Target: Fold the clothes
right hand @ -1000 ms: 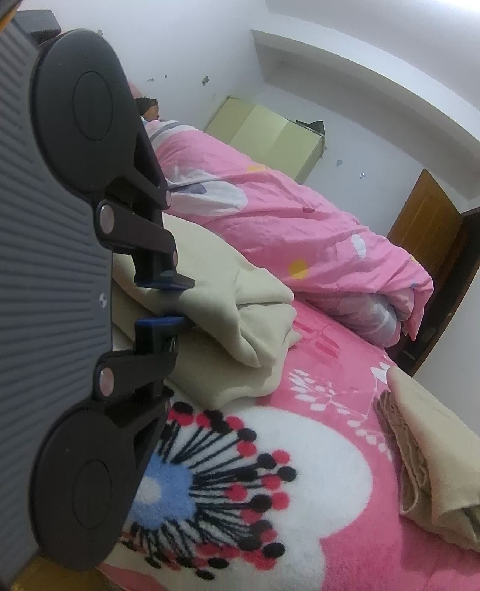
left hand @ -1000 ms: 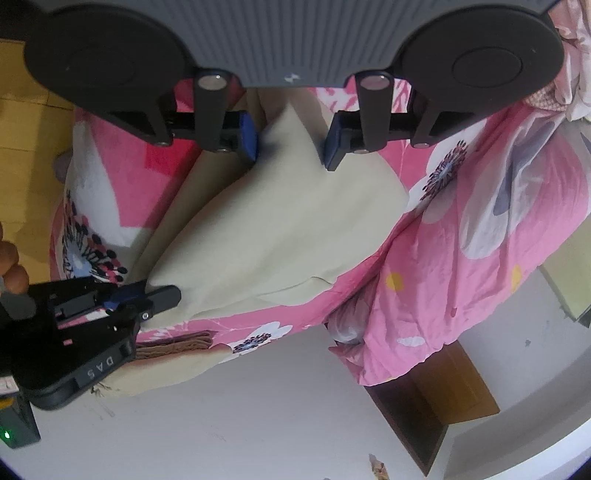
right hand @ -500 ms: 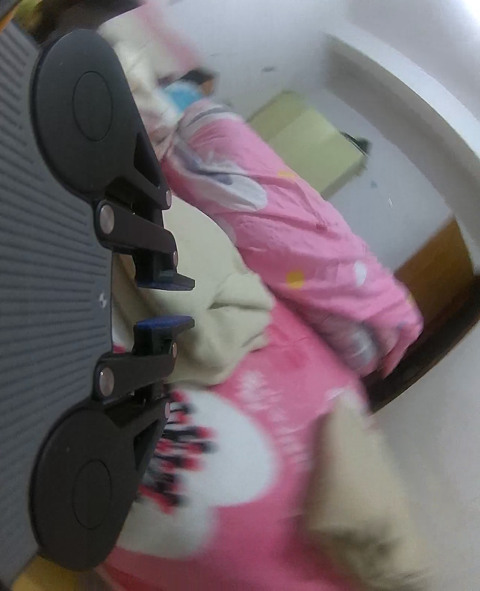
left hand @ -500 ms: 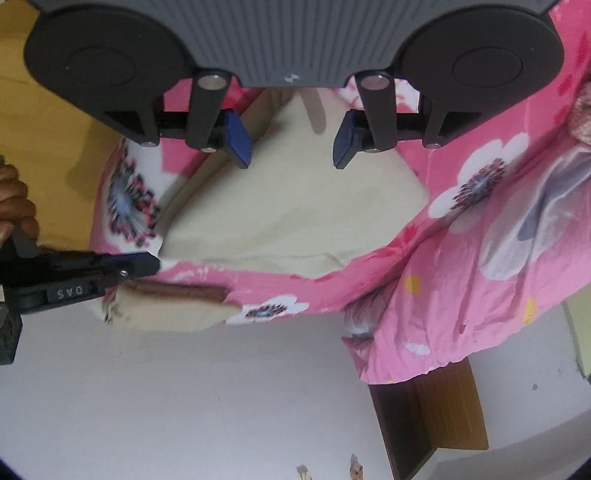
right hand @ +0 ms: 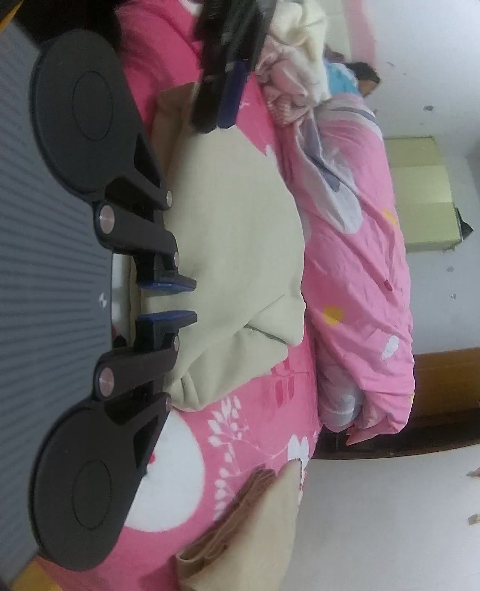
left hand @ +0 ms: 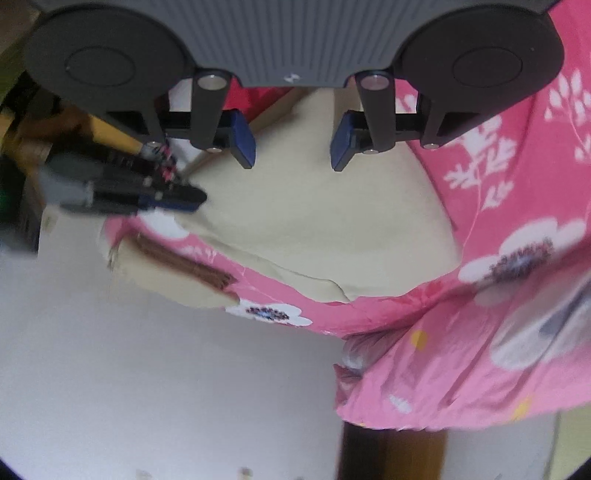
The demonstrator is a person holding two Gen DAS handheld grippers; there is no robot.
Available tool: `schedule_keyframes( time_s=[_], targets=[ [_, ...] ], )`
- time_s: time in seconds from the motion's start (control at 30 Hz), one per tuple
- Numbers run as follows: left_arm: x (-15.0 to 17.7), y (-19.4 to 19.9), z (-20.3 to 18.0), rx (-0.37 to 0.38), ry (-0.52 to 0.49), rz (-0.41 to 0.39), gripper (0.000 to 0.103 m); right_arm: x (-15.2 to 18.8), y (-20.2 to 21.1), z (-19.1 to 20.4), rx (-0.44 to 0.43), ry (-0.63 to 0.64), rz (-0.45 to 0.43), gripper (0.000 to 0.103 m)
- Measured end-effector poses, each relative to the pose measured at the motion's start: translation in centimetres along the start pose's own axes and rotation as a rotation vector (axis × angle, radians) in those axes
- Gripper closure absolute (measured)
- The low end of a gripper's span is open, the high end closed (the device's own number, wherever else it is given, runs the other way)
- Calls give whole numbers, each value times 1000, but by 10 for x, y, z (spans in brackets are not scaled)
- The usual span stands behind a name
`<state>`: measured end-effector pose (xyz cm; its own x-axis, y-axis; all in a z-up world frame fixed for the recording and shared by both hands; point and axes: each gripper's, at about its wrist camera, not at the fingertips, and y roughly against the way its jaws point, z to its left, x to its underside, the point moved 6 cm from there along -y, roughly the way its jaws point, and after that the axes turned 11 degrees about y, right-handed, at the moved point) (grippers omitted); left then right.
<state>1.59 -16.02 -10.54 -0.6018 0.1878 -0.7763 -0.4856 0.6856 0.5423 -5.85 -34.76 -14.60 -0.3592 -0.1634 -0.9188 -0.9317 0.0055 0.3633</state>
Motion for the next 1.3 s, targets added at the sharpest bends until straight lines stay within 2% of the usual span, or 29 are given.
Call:
schedule_keyframes(
  time_s=[0.07,0.13,0.23,0.3,0.4,0.47,0.57,0.67,0.9,0.97,1.03,1.2,1.3],
  targets=[
    [-3,15,10,6,59,-24,57,-5,3,-2,-6,-17,10,94],
    [-1,27,17,-13,59,-35,57,-18,10,0,0,-29,-6,93],
    [12,32,16,-80,-44,-2,57,-36,15,11,-37,-40,-69,93],
    [23,28,11,-132,-128,25,57,-42,9,19,-59,-17,-77,93],
    [33,13,0,-188,-209,27,57,-40,-10,27,-52,14,-34,93],
    [34,4,-6,-209,-231,9,57,-36,-21,29,-41,11,-9,93],
    [32,-4,-7,-291,-246,-33,60,-33,-27,28,-13,27,15,93],
    [32,-7,-4,-320,-207,-35,59,-29,-31,26,1,43,43,93],
    [43,0,-5,-388,-235,-45,58,-24,-32,25,-30,17,35,93],
    [41,-5,-14,-354,-276,-80,58,-24,-32,25,-25,12,35,93],
    [39,-11,-19,-354,-311,-103,56,-24,-33,25,-24,9,36,93],
    [41,-5,-7,-416,-275,-109,52,-24,-32,26,-29,10,32,93],
    [47,-1,-8,-439,-297,-123,52,-23,-31,26,-34,10,27,93]
  ],
)
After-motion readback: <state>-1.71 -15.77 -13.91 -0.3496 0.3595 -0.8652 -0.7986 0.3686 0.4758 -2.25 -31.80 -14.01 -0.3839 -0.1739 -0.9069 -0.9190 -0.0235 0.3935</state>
